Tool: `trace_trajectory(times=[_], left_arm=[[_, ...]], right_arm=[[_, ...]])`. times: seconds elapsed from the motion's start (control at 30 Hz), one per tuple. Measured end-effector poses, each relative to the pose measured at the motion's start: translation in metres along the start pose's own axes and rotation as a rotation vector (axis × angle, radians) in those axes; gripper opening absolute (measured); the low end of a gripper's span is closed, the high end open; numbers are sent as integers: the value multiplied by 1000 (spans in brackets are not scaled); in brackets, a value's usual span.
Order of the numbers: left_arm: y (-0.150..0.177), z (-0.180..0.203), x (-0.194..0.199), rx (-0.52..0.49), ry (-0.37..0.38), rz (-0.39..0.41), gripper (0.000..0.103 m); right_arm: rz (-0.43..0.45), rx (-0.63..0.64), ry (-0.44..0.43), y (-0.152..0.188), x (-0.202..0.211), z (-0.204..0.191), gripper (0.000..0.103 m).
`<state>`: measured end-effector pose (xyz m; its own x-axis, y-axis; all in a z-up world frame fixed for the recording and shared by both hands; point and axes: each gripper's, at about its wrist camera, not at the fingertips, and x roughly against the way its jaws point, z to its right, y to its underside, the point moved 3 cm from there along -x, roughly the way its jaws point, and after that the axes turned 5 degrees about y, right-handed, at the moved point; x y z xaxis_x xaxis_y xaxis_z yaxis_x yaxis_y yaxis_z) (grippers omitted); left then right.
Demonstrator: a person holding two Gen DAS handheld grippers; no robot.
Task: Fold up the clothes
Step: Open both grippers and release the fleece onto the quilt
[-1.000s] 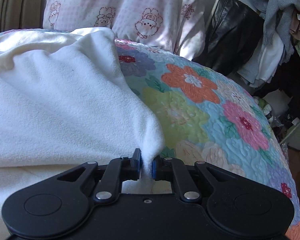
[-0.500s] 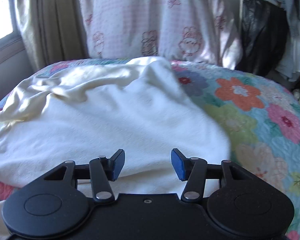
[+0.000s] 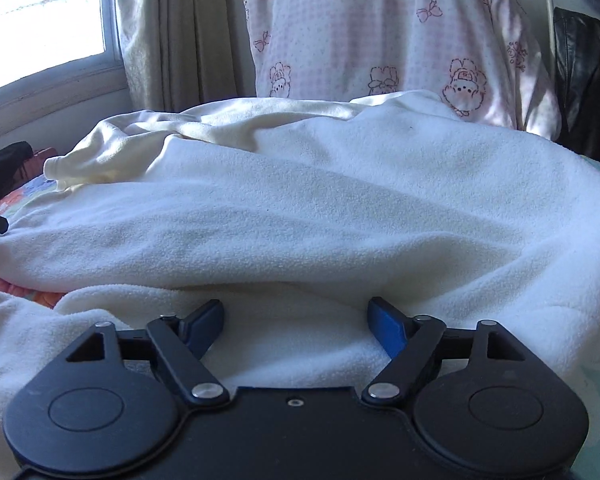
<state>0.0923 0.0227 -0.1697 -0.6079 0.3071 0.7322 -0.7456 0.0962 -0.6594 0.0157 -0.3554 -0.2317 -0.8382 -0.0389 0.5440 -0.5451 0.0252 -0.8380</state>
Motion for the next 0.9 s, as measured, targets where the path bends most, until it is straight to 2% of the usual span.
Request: trace_trajectory(times=[0.1,0.27,0.9], left_arm=[[1,1,-1,6,-1,5,31],[2,0,-2,16,-7,5,33],[7,1,4,-3,-45,-3,41]], right_arm=[[-2,8,-42,-1,-1,-1,103],[-5,-17,-68,2,-1,2,103],[-6,-1,-54,2,-1,-2,103]])
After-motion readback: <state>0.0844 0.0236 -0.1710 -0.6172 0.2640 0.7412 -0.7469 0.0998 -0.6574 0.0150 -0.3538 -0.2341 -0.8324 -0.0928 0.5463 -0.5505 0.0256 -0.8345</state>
